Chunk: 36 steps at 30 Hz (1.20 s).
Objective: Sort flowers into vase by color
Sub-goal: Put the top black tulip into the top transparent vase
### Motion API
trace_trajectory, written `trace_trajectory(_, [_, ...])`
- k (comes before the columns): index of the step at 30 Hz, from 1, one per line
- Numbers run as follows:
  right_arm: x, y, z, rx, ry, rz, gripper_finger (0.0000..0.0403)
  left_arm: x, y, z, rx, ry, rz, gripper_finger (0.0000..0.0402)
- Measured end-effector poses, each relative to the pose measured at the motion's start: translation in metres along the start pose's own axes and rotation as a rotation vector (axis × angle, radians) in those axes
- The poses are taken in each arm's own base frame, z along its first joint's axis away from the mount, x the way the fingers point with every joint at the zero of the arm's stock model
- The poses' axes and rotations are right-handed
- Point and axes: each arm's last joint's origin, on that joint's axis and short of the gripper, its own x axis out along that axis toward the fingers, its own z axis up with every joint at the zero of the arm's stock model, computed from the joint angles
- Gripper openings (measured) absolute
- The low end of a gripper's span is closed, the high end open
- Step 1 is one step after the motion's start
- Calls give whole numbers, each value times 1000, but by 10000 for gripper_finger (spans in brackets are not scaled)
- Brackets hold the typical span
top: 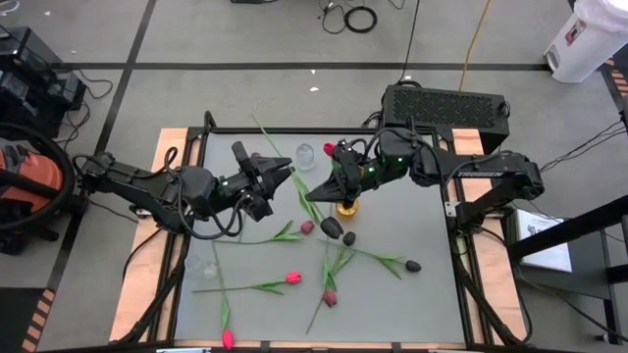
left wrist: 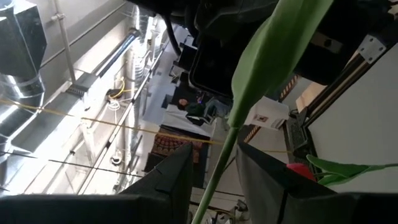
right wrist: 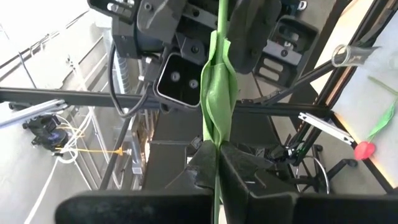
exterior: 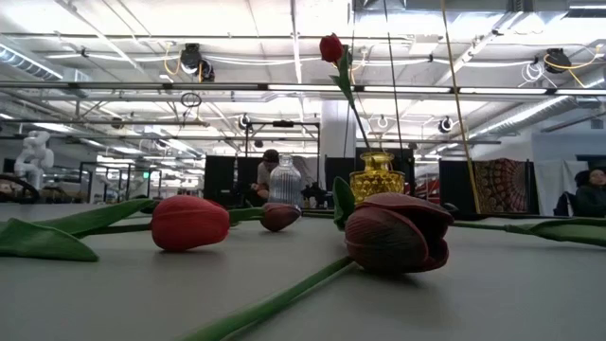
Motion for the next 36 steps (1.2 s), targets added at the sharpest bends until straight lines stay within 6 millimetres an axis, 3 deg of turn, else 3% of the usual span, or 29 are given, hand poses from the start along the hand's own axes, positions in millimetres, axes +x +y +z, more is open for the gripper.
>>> trace_trajectory(27, [1,4,-2,-19,28,41,0,0,0,0,0,4,2,126])
trace_trajectory(36, [1,4,-3,-16,29,40,0,0,0,0,0,5,2,37])
